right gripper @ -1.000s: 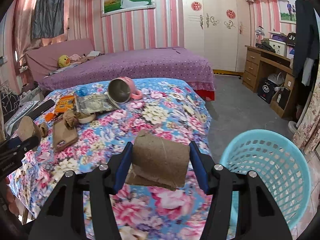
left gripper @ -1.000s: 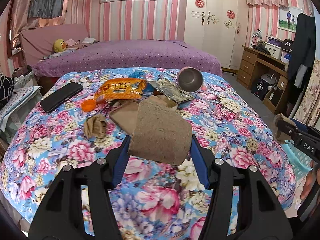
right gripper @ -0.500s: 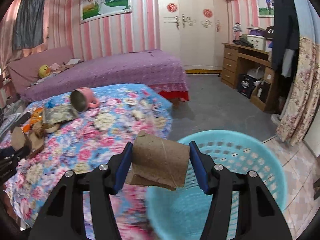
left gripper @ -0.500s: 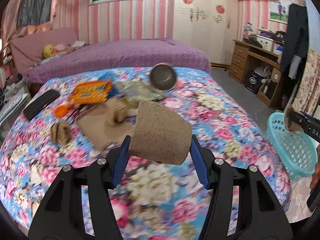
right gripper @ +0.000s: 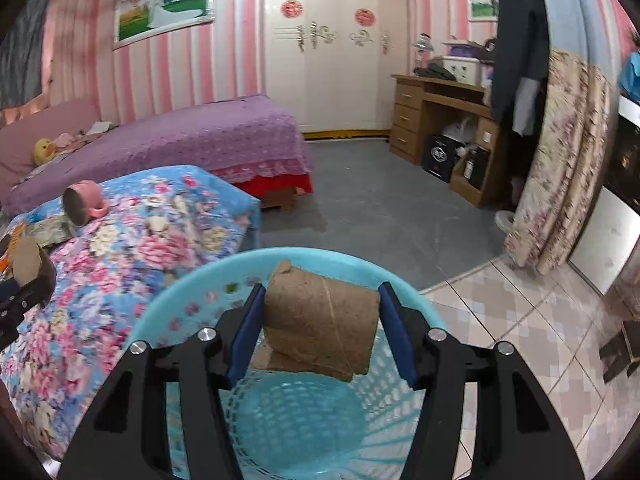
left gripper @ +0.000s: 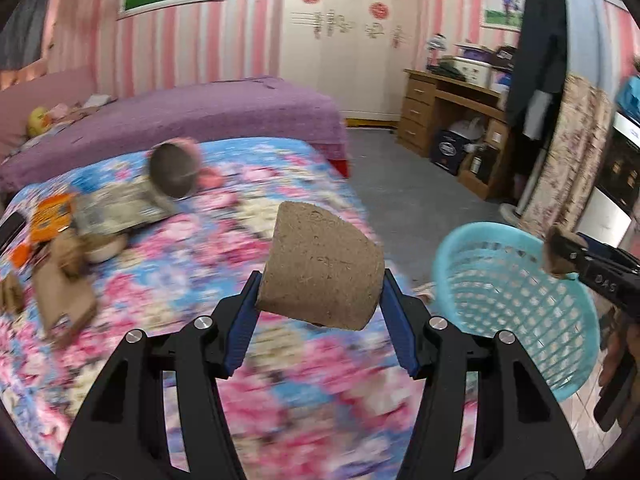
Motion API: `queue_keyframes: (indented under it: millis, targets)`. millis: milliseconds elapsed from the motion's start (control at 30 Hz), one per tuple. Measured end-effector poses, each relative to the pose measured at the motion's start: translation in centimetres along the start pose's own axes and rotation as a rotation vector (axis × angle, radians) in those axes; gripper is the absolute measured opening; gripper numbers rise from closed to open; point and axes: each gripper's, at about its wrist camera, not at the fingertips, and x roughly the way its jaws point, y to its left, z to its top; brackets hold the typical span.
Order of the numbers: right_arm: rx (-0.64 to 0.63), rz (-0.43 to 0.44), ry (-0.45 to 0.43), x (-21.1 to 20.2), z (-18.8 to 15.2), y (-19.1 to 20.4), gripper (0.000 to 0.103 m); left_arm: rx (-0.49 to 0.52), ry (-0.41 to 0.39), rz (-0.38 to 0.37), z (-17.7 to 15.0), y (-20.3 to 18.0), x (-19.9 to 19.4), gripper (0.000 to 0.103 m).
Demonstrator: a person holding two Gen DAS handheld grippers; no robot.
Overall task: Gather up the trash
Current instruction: 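Carry the tube over the blue basket and open the right tool, then return the right tool to the bed toward the crumpled brown paper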
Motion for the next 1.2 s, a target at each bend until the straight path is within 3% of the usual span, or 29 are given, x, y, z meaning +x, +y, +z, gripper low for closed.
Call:
queue_keyframes:
  millis: [300,500,600,633,833,1067,1200]
  targets:
    - [0.068,-0.054,-0.012,-0.8,-0.6,-4.7,0.057,0.055,0.045,-0.131,0.4,-8.3,2.9,0.057]
    - [0.109,-0.06,-0.019,-0.8,-0.9,-6.4,0.057,0.094,0.061,-0.167,0.7,-11.8,4.1,0.058]
    - [0.105,-0.058,-0.018,-0.8,-1.0,-6.4,0.057,0.082,0.069,-0.149,0.7,-11.5,4.4,0.081]
    - [0.101,-0.057,-0.017,-0.8,-1.0,-6.3,0.057,0.077,0.059,-0.136,0.8,-11.2,4.4,0.085]
    - [0.096,-0.055,-0.012,-0.6,-1.1,-5.8,0.057,0.061,0.026,-0.081,1.6,-8.4,3.8,0.095]
    - [0.064,-0.043,-0.01,-0.2,-0.6,-3.5,0.061,0.029,0.024,-0.031,1.8,-4.5,3.2,0.096]
    - [0.064,-0.067,-0.034,-0.5,-0.3,-2.4,0.088,0.007,0.013,-0.007,2.0,-2.5,2.4,0.097]
